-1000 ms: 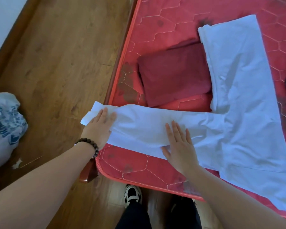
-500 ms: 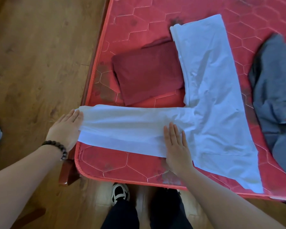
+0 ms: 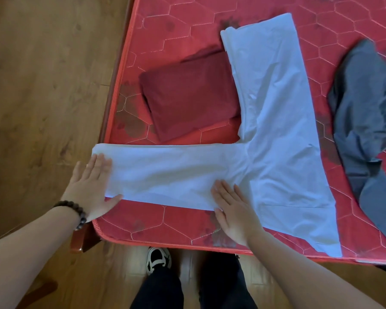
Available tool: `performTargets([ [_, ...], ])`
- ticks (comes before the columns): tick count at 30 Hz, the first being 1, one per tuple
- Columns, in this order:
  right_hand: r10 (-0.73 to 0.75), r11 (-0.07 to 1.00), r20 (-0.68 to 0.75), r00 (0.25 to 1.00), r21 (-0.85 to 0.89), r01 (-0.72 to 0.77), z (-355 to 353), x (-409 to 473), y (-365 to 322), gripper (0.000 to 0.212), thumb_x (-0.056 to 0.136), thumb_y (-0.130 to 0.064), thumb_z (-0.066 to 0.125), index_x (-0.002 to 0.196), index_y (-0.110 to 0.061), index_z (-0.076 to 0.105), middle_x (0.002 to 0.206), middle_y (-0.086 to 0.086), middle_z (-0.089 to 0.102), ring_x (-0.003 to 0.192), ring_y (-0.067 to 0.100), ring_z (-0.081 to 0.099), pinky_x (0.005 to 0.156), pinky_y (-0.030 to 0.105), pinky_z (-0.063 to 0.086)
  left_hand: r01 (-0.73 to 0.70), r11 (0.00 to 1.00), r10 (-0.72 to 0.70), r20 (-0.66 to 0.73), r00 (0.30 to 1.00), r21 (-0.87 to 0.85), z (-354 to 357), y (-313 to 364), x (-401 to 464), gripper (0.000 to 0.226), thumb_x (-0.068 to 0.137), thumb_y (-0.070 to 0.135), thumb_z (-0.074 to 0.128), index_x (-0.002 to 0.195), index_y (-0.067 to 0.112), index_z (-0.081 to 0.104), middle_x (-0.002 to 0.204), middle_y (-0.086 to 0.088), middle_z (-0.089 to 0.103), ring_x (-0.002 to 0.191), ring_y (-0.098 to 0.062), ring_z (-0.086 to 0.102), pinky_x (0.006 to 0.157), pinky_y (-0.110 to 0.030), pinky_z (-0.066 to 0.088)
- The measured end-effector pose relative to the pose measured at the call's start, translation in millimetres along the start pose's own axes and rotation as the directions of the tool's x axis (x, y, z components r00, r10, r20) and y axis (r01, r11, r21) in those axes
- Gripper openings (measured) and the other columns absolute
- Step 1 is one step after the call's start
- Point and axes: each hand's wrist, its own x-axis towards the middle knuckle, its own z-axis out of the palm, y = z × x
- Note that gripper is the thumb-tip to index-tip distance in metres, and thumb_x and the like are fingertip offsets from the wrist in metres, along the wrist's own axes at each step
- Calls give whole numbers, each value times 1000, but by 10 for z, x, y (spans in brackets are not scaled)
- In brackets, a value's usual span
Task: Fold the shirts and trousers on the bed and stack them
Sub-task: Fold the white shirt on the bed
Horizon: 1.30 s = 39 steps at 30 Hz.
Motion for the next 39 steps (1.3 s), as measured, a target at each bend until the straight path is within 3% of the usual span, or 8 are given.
performTargets([
  [8,388,921,-114,914,13,-389,-121,270,255,61,94,-32,26,152,-14,17,161,9,11,148,25,10,116,51,10,-369,920,343,-184,921,-134,-260,1469,337,75,90,56,11,154,16,7,159,-3,-9,147,-19,-11,120,-47,4],
  [12,302,953,9,953,-40,-301,94,167,382,68,95,-47,26,154,-22,5,162,6,1,149,26,-3,115,52,4,-425,896,412,-115,904,-129,-176,2049,537,70,91,54,5,153,23,0,161,-2,-11,147,-24,-14,119,-49,0],
  [15,175,984,35,984,16,-176,21,68,443,63,98,-49,22,154,-24,11,162,2,4,149,23,-4,116,50,-2,-280,951,268,-100,958,-135,-215,2312,544,65,94,46,14,150,17,25,159,-9,18,148,-29,10,116,-57,15],
  [19,103,986,-79,992,136,-91,-244,53,687,50,96,-31,30,146,-23,36,149,4,42,140,22,36,116,47,12,-246,924,156,-299,942,-293,-493,2748,671,46,90,34,39,122,8,58,128,-13,57,127,-29,49,109,-55,34],
  [25,401,916,-329,855,139,-376,-516,528,1761,55,87,-24,36,141,-17,40,151,15,36,139,31,28,115,54,16,-119,851,-70,-336,939,-511,-927,3273,1326,66,85,50,48,129,1,48,113,-13,60,105,-32,56,94,-47,45],
  [29,650,757,-315,691,188,-626,-753,666,2362,60,91,-27,57,147,-19,35,143,18,40,124,40,43,100,52,35,68,753,-256,-196,947,-654,-1083,3398,1605,42,92,41,53,112,5,48,90,-7,60,83,-29,60,64,-36,42],
  [34,657,753,-148,739,180,-633,-863,706,2497,57,101,-35,39,153,-29,16,118,16,53,91,40,60,66,37,37,103,749,-345,-252,904,-655,-1082,3458,1625,22,98,26,44,84,10,38,63,1,42,60,-24,46,55,-31,29],
  [39,595,803,-139,791,66,-593,-845,617,2641,59,100,-16,37,151,-39,19,96,11,61,81,34,58,64,34,36,127,701,-362,-197,911,-702,-1065,3549,1630,22,102,28,33,91,9,37,55,3,38,46,-13,35,44,-29,20],
])
